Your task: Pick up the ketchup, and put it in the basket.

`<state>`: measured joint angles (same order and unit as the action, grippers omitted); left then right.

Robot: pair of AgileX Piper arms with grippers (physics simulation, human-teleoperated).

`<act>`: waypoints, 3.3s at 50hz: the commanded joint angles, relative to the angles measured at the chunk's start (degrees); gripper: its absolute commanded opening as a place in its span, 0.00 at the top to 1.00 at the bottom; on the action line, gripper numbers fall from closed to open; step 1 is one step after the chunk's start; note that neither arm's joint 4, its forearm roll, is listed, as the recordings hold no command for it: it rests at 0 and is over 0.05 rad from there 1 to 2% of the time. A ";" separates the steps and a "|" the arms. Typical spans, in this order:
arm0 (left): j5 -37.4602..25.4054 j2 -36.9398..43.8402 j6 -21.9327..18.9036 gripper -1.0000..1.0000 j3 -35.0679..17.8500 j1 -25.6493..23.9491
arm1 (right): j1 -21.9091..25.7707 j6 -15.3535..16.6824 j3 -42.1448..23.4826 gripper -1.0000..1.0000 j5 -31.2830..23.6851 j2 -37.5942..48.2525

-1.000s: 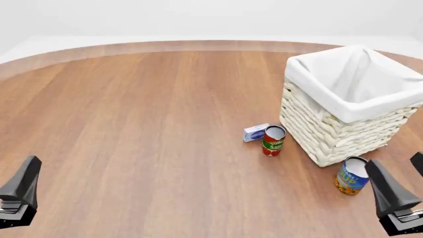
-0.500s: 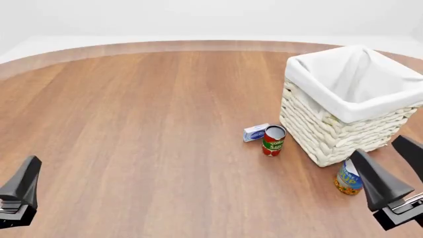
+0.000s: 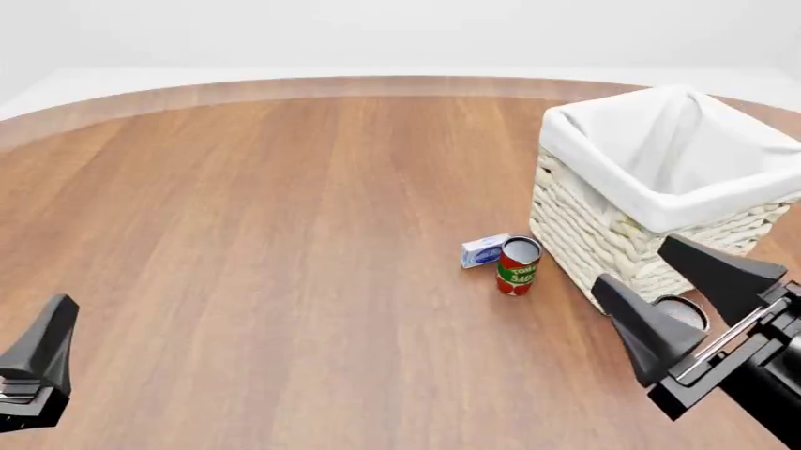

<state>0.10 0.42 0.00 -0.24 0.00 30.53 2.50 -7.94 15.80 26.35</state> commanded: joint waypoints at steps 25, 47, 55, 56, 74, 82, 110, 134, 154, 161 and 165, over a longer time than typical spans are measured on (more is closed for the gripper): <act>0.00 0.00 0.00 0.00 0.00 0.00 | 19.88 0.28 -9.20 0.00 16.80 33.01; 0.00 0.00 0.00 0.00 0.00 0.00 | 32.06 1.93 -16.28 0.00 19.30 47.97; 0.00 0.00 0.00 0.00 0.00 0.00 | 33.50 0.81 -19.36 0.00 17.58 50.08; 0.00 0.00 0.00 0.00 0.00 0.00 | 33.61 0.42 -19.77 0.00 17.30 50.36; 0.00 0.00 0.00 0.00 0.00 0.00 | 37.75 -3.88 -25.41 0.00 15.08 55.54; 0.00 0.00 0.00 0.00 0.00 0.00 | 40.03 -3.55 -27.56 0.00 14.29 58.02; 0.00 0.00 0.00 0.00 0.00 0.00 | 46.86 -8.20 -35.88 0.00 10.28 64.19; 0.00 0.00 0.00 0.00 0.00 0.00 | 52.36 -13.19 -40.97 0.00 9.35 69.96; 0.00 0.00 0.00 0.00 0.00 0.00 | 52.31 -14.21 -44.49 0.00 9.82 75.64; 0.00 0.00 0.00 0.00 0.00 0.00 | 52.12 -15.11 -45.85 0.00 9.40 76.74; 0.00 0.00 0.00 0.00 0.00 0.00 | 52.29 -15.18 -46.61 0.00 8.99 76.90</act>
<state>0.10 0.42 0.00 -0.24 0.00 82.72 -12.02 -52.68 25.28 101.65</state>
